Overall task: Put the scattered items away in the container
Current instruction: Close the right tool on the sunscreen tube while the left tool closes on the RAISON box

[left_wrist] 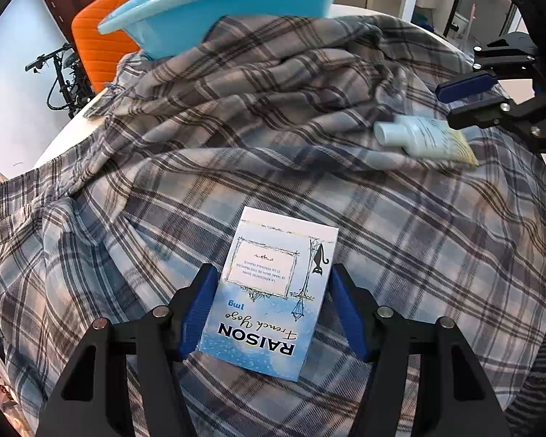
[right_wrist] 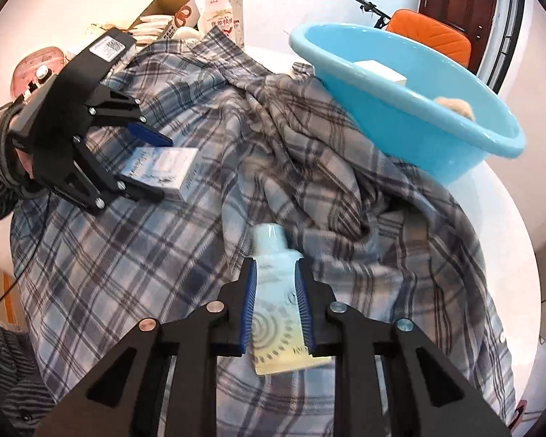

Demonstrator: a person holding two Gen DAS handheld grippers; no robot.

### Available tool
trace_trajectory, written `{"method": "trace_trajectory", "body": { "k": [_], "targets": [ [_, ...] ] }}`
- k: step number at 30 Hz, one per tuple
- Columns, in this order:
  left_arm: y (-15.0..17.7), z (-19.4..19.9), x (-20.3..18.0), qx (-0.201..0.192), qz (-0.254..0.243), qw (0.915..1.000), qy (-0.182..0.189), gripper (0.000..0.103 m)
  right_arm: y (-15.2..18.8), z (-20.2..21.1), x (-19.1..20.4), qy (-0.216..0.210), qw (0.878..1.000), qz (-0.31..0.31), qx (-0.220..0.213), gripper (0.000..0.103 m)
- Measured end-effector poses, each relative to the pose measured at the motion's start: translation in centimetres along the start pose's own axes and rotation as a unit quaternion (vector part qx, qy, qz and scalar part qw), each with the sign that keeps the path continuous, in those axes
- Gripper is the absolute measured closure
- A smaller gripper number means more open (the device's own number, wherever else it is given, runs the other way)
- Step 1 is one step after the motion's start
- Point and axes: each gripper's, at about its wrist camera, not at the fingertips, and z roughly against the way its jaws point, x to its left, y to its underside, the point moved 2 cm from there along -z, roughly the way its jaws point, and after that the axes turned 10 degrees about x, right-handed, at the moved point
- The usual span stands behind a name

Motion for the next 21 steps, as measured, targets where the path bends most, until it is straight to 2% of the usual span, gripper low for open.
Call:
{"method": "trace_trajectory", "body": {
  "k": [4,11,14,18,20,21],
  "targets": [
    [0.3,0.1,-1.4,0.013,-0.019,0.9997,-0.008,0.038,0.8,-0.9,0.0,-0.001,1.000,-0.005,0.003,0.082],
    [-0.5,-0.6,-2.0,0.026,-0.034,0.9988,-0.024,0.035,-0.2,-2.3,0.4,0.001,1.000,0.013,0.002,0.082],
    [-0.6,-0.9,-2.0,0.022,-0.041,0.9985,-0.029,0.022,-0.4,-2.4,0.5,0.000,1.000,0.026,0.002,0.082],
    [-0.8,-1.0,-1.5,0.016,-0.039,0.9990,-0.016,0.020,-0.6,-2.5,0.4,-0.005,0.999,0.032,0.006,0.080],
    [-0.9,-1.3,-1.1,0.017,-0.035,0.9992,-0.012,0.017,-0.7,-2.9,0.3,-0.012,0.999,0.039,0.018,0.065],
    [-1.0,-1.3,-1.0,0.017,-0.034,0.9992,-0.010,0.017,-0.8,-3.4,0.3,-0.012,0.999,0.042,0.031,0.051]
  ]
}}
